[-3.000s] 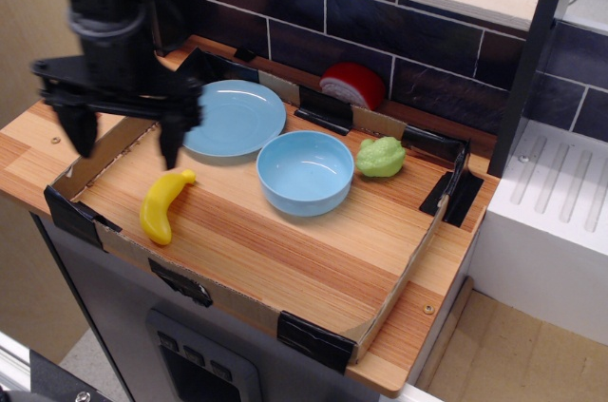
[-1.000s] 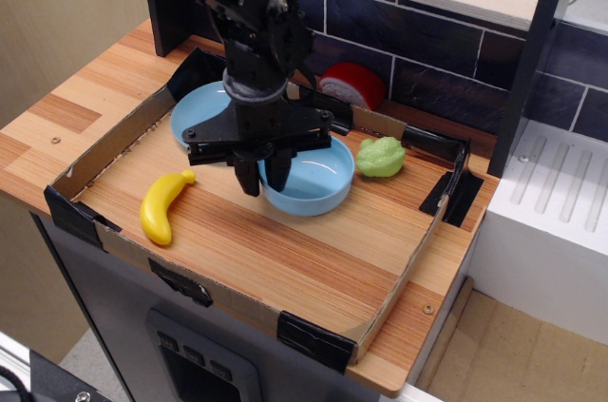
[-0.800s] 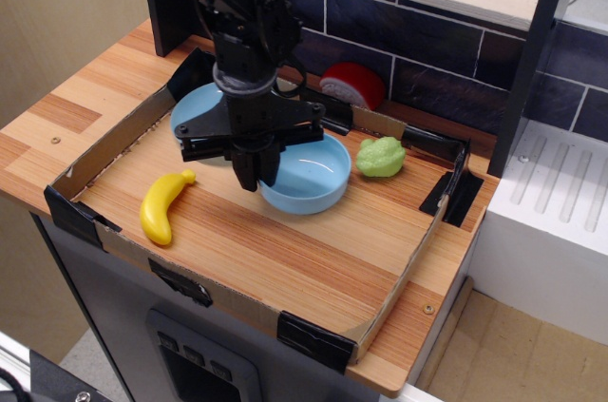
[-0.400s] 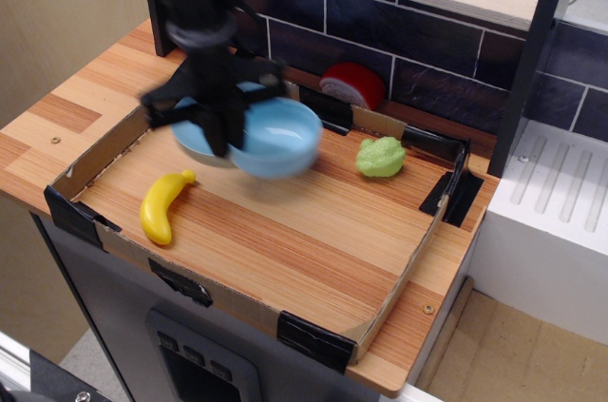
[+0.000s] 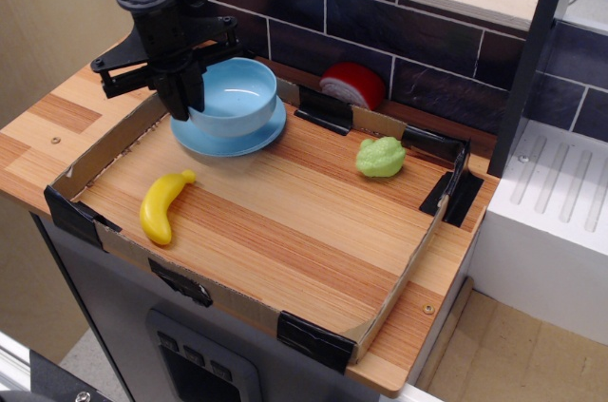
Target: Put bowl on plate
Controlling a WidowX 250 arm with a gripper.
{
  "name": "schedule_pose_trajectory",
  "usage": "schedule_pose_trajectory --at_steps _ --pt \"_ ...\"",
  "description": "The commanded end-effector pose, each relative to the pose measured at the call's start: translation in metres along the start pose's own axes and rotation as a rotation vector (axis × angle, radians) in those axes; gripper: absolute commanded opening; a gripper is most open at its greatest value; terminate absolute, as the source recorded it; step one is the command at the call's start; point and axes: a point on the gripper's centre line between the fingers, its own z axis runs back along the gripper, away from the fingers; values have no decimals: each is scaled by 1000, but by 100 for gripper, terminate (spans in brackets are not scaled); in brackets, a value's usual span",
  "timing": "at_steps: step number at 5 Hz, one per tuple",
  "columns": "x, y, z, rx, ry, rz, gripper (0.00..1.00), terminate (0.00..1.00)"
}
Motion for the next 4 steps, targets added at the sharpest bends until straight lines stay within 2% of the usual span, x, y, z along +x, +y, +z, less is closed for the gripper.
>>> schedule_pose_trajectory --at_steps 1,3,4 --pt "36 -3 -3 12 -86 71 0 0" --pt "37 -3 -12 34 -108 63 0 0" --pt "36 -11 -6 62 -103 29 100 0"
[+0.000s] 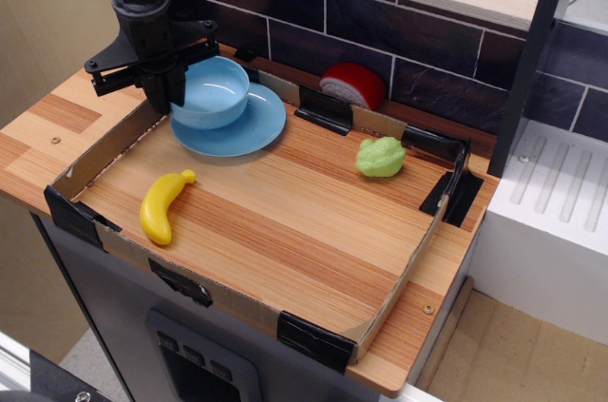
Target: Put bowl on plate
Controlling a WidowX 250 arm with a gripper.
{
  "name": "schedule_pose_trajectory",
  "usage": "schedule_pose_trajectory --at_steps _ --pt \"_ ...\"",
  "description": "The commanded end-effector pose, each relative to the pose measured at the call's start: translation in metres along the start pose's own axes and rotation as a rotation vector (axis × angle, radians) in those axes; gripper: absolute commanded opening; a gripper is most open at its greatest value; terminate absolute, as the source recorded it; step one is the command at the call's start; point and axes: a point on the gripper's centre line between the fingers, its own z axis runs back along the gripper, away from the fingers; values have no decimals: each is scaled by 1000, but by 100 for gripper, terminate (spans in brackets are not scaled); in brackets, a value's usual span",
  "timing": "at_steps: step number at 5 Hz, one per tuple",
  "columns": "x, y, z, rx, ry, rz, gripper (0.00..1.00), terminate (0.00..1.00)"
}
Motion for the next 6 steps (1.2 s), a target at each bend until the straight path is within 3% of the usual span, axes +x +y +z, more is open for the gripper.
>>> schedule_pose_trajectory --at_steps 1,2,4,6 --pt "11 -14 24 -27 -36 -37 100 0" --pt "8 -18 46 -47 -61 -83 100 0" --pt "-6 -25 104 -124 -37 -102 100 0" --pt "-6 -25 104 -124 -37 -102 100 0"
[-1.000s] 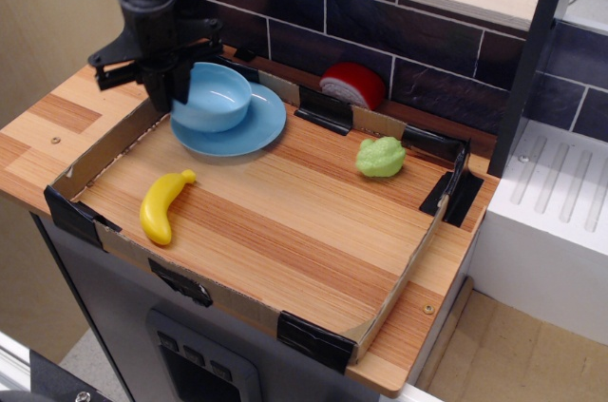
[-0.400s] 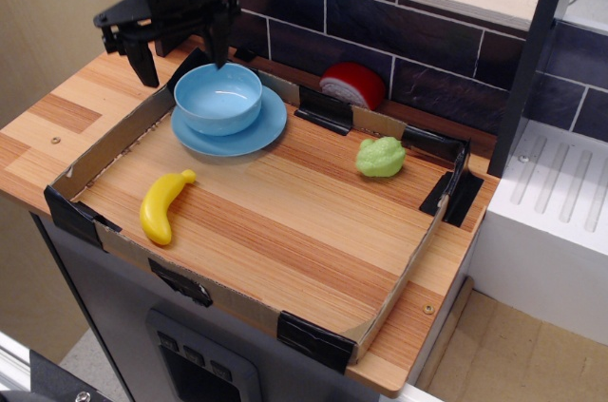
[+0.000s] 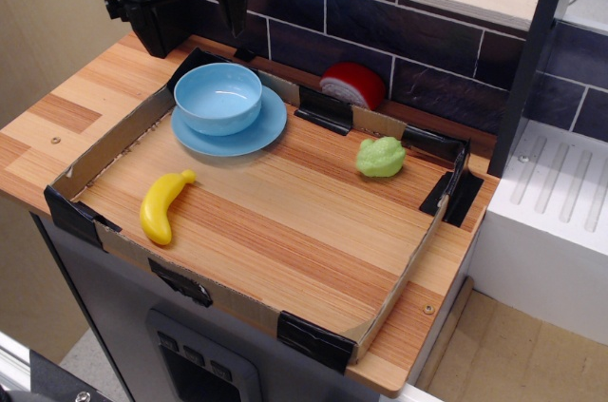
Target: Put bowl on plate
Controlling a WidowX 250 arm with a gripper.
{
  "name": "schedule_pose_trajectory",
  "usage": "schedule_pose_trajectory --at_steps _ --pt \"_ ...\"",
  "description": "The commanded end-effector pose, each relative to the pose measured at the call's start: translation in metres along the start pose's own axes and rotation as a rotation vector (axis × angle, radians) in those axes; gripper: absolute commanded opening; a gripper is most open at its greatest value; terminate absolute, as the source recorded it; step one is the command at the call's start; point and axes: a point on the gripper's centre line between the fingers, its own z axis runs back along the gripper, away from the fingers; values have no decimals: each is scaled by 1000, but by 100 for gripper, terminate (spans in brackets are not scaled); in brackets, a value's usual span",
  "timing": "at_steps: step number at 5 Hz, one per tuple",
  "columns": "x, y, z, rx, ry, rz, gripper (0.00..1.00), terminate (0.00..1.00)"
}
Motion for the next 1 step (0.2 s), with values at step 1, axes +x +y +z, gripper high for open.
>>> schedule_pose_trajectory --at_steps 1 --pt "11 -3 18 -33 -50 0 100 100"
